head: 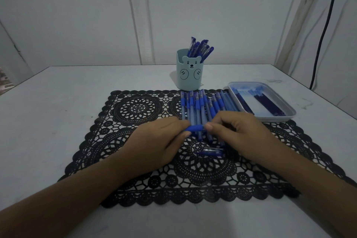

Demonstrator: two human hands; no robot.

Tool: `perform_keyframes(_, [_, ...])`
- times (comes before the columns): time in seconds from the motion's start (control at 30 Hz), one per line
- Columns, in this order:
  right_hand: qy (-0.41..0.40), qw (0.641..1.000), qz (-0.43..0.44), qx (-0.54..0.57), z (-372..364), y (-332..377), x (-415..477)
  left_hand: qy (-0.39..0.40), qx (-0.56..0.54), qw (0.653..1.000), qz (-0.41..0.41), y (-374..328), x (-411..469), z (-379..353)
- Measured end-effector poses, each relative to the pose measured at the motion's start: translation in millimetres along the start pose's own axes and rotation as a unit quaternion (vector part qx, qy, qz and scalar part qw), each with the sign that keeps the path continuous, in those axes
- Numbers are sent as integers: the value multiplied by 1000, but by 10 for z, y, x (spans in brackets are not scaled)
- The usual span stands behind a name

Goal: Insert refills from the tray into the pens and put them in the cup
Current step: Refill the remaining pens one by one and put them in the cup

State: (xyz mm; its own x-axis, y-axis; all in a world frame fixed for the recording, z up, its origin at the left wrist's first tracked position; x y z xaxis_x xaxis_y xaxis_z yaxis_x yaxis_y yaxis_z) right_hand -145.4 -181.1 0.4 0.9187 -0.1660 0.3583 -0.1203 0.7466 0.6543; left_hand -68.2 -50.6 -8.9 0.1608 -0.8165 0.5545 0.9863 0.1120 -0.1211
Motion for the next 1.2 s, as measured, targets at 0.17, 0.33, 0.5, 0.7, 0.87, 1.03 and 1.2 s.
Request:
perform_keyframes(0.17, [2,999,40,-2,25,54,-8,23,-68,997,23,34,1,-17])
perform_keyframes(0.33, [16,999,33,-19,8,44,-2,17,-62,998,25,34,10,-14])
perform_keyframes(0.5, [21,999,40,-25,-2,-10,3,9,-16,1000,16,8,1,-7])
perform_keyframes(0.7, [26,999,20,-15,-5,-15,8,3,-25,1000,18,34,4,-5])
perform_keyframes(0.87, [36,999,20,-3,-12,-11,9,3,-27,999,22,38,2,-8])
perform_keyframes(1.03, [18,1000,17,-9,-2,-15,12,5,-15,1000,17,30,8,-14])
perform_keyframes(1.2, [14,1000,9,-3,-7,3,12,11,-13,1000,21,48,7,-30])
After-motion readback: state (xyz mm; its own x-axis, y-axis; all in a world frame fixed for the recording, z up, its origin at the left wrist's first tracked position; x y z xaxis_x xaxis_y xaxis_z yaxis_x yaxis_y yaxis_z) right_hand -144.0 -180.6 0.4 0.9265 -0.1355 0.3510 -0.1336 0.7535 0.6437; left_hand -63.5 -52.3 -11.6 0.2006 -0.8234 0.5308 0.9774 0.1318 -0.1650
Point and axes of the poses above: each hand's wrist, its own x-axis towards the middle knuckle, its own z-axis out of the back of the hand, y = z × x, the point moved 6 cm from there along x, towards the middle knuckle
